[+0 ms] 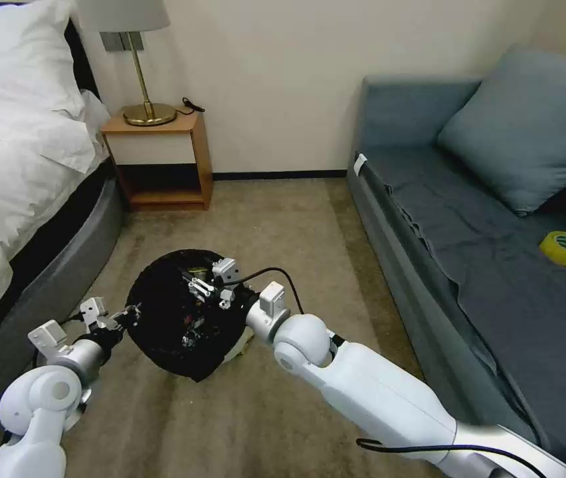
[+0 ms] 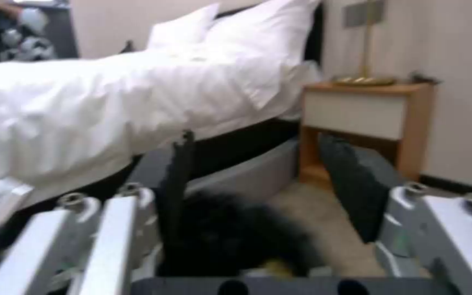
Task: Pick up the trash bin, then pick up the garbage on the floor and place it into the trash bin.
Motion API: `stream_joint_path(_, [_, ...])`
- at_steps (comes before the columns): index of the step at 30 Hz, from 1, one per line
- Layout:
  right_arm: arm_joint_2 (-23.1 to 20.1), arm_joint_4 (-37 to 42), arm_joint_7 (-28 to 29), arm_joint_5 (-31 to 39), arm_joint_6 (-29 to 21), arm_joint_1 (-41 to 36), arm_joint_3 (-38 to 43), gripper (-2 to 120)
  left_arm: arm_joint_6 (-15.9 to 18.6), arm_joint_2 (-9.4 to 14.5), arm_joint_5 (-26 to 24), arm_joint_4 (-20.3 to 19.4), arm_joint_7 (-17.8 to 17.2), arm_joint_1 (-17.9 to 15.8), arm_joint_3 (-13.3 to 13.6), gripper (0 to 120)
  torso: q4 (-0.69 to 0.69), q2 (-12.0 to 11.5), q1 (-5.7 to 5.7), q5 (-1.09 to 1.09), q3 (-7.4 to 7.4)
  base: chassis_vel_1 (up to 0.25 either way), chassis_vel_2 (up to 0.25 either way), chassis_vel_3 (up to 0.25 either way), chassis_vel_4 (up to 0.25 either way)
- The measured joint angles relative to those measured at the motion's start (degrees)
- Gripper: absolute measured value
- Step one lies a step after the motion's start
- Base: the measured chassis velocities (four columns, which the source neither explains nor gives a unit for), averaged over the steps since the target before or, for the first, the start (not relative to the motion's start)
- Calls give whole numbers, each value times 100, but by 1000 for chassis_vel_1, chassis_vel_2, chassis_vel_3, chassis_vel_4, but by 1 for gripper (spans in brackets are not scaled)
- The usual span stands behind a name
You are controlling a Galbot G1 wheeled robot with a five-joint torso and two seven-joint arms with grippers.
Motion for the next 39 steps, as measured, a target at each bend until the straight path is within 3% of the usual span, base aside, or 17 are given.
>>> stream_joint_path(6, [-126, 212, 94, -392, 17, -271, 549, 87, -42, 17, 51, 10, -6, 63, -216, 4, -1, 0, 0, 0, 0, 0, 0, 0, 0])
stream_joint_path(11, [-263, 484, 342, -882, -41, -668, 883, 99, -89, -18, 154, 13, -5, 103, -359, 4, -1, 0, 0, 0, 0, 0, 0, 0, 0])
stream_joint_path(17, [-323, 720, 583, -1872, -68, -1433, 1282, 100, -98, -16, 138, 89, 12, 66, -589, 4, -1, 0, 0, 0, 0, 0, 0, 0, 0])
stream_joint_path(23, [-290, 757, 656, -2358, -60, -1841, 1519, 100, -94, -4, 138, 134, 88, 111, -811, 4, 0, 0, 0, 0, 0, 0, 0, 0, 0])
stream_joint_path(39, [-160, 691, 689, -2414, -206, -1904, 1566, 100, -106, 4, 149, 194, 103, 68, -763, 4, -1, 0, 0, 0, 0, 0, 0, 0, 0])
